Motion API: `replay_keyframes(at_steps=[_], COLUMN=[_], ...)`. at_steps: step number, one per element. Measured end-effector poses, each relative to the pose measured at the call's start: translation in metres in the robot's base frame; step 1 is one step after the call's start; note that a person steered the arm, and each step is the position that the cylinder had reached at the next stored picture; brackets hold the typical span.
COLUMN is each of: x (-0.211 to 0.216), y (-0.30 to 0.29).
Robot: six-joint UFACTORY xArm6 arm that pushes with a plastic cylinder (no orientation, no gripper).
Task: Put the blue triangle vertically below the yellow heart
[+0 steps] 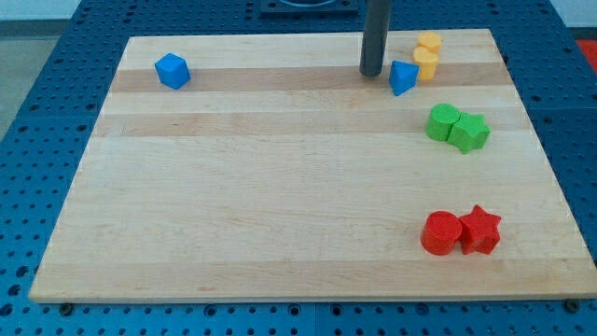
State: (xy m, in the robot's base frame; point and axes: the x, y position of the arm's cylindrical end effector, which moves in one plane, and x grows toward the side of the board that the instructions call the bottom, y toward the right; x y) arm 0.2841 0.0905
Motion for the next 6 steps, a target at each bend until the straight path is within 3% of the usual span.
replay_keyframes(at_steps=[6], x=[0.007], y=[0.023])
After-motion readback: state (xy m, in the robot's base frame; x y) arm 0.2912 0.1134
